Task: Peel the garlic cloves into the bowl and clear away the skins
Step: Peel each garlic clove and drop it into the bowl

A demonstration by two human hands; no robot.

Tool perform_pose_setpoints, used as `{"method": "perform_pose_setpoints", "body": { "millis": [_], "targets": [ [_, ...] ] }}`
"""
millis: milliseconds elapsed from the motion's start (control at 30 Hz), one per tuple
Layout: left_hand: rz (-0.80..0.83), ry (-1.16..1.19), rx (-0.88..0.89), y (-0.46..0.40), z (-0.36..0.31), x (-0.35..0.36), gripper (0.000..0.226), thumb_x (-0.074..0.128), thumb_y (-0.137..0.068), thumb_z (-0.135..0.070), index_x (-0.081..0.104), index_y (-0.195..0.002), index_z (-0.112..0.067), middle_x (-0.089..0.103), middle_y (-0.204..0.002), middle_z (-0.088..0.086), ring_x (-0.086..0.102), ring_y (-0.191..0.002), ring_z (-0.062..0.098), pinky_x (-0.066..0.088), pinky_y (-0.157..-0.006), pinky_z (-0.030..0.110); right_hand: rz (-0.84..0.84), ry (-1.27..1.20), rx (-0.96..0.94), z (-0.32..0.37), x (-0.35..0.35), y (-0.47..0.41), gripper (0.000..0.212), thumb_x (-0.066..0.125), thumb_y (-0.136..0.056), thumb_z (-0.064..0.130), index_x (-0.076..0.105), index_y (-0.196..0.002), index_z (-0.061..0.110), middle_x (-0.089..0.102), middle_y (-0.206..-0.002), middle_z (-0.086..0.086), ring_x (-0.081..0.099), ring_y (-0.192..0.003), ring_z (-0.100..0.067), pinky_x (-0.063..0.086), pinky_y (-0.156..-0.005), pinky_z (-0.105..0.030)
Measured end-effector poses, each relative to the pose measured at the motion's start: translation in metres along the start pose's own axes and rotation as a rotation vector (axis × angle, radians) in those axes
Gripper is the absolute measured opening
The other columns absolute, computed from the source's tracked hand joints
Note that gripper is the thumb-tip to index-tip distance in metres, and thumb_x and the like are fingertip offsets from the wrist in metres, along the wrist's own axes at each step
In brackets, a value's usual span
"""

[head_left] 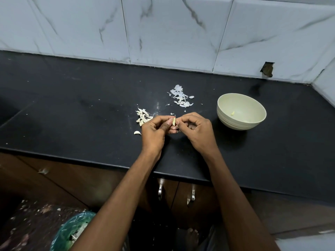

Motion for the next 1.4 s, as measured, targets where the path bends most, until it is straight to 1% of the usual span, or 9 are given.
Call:
{"method": "perform_pose_setpoints", "body": {
  "millis": [100, 300, 433, 533, 633, 867, 1000, 1267, 1400],
  "targets": [
    [0.029, 0.024, -0.014, -0.002, 0.004, 0.002, 0.017, 0.064, -0.097, 0.004, 0.070, -0.110, 0.013, 0.073, -0.099, 0.031, 0.070, -0.084, 0.036, 0.059, -0.069, 0.026, -0.010, 0.033, 0.005, -0.002, -0.001, 0.000, 0.010, 0.077, -0.092, 0.012, 0.081, -0.095, 0.021, 0.072, -0.095, -0.003, 0.070, -0.084, -0.026, 0.058, -0.080, -0.045],
    [0.011, 0.017, -0.012, -0.002, 0.005, -0.001, 0.014, 0.065, -0.096, 0.005, 0.073, -0.106, 0.007, 0.075, -0.091, 0.022, 0.067, -0.079, 0.030, 0.062, -0.073, 0.030, 0.013, -0.054, 0.081, -0.011, 0.002, 0.000, 0.009, 0.075, -0.094, 0.008, 0.082, -0.099, 0.010, 0.072, -0.100, -0.006, 0.075, -0.080, -0.024, 0.063, -0.076, -0.040],
    [0.006, -0.046, -0.008, -0.003, 0.008, -0.001, 0.015, 0.067, -0.096, 0.003, 0.075, -0.108, 0.005, 0.076, -0.100, 0.026, 0.070, -0.086, 0.030, 0.061, -0.084, 0.040, 0.008, -0.075, 0.087, -0.011, 0.002, 0.000, 0.007, 0.075, -0.094, 0.006, 0.081, -0.099, 0.004, 0.072, -0.099, -0.011, 0.076, -0.077, -0.024, 0.064, -0.074, -0.039],
    [0.002, -0.087, -0.007, -0.003, 0.008, -0.001, 0.015, 0.067, -0.096, 0.002, 0.076, -0.108, 0.001, 0.077, -0.100, 0.021, 0.072, -0.090, 0.025, 0.059, -0.093, 0.042, 0.008, -0.094, 0.089, -0.009, 0.002, 0.001, 0.007, 0.073, -0.094, 0.001, 0.079, -0.098, 0.000, 0.070, -0.099, -0.017, 0.076, -0.072, -0.021, 0.062, -0.069, -0.028],
    [0.016, -0.141, 0.012, -0.001, 0.005, 0.001, 0.018, 0.069, -0.096, -0.002, 0.077, -0.112, -0.001, 0.079, -0.103, 0.013, 0.074, -0.100, 0.023, 0.058, -0.098, 0.041, -0.008, -0.102, 0.095, -0.009, 0.001, 0.001, 0.008, 0.071, -0.096, 0.000, 0.078, -0.098, -0.002, 0.069, -0.099, -0.019, 0.076, -0.073, -0.022, 0.062, -0.069, -0.027],
    [0.053, -0.397, 0.154, 0.002, -0.001, 0.007, 0.025, 0.076, -0.091, -0.010, 0.079, -0.116, -0.011, 0.076, -0.097, 0.006, 0.072, -0.096, 0.029, 0.058, -0.090, 0.049, -0.026, -0.035, 0.079, -0.007, -0.003, 0.000, 0.007, 0.073, -0.094, 0.003, 0.080, -0.094, 0.004, 0.071, -0.094, -0.011, 0.072, -0.071, -0.010, 0.059, -0.072, -0.023],
    [0.030, -0.401, 0.137, 0.001, -0.002, 0.002, 0.026, 0.074, -0.089, -0.023, 0.080, -0.113, -0.013, 0.078, -0.096, 0.000, 0.075, -0.096, 0.021, 0.059, -0.092, 0.047, 0.000, -0.051, 0.076, -0.008, -0.001, 0.000, 0.007, 0.073, -0.095, 0.002, 0.080, -0.096, 0.004, 0.071, -0.095, -0.009, 0.073, -0.072, -0.015, 0.062, -0.074, -0.029],
    [0.049, -0.338, 0.088, 0.004, -0.005, 0.005, 0.019, 0.074, -0.093, -0.006, 0.080, -0.111, -0.011, 0.079, -0.096, -0.001, 0.074, -0.094, 0.015, 0.058, -0.091, 0.034, 0.023, -0.045, 0.063, -0.008, 0.000, 0.002, 0.009, 0.072, -0.095, 0.000, 0.079, -0.100, -0.001, 0.069, -0.099, -0.016, 0.073, -0.073, -0.018, 0.061, -0.073, -0.027],
    [0.081, -0.308, 0.078, 0.007, -0.007, 0.008, 0.022, 0.075, -0.093, -0.007, 0.080, -0.105, -0.025, 0.080, -0.094, -0.006, 0.075, -0.093, 0.012, 0.058, -0.089, 0.030, 0.017, -0.062, 0.067, -0.007, -0.001, 0.003, 0.009, 0.073, -0.094, -0.001, 0.078, -0.101, -0.003, 0.069, -0.099, -0.019, 0.072, -0.071, -0.013, 0.060, -0.071, -0.023]
  ]
}}
Point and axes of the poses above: each hand's wrist, its own y-axis away from the middle knuckle, its own x-axis out of the palm, z = x × y, the point moved 10 cm from there along -y, towards the middle knuckle
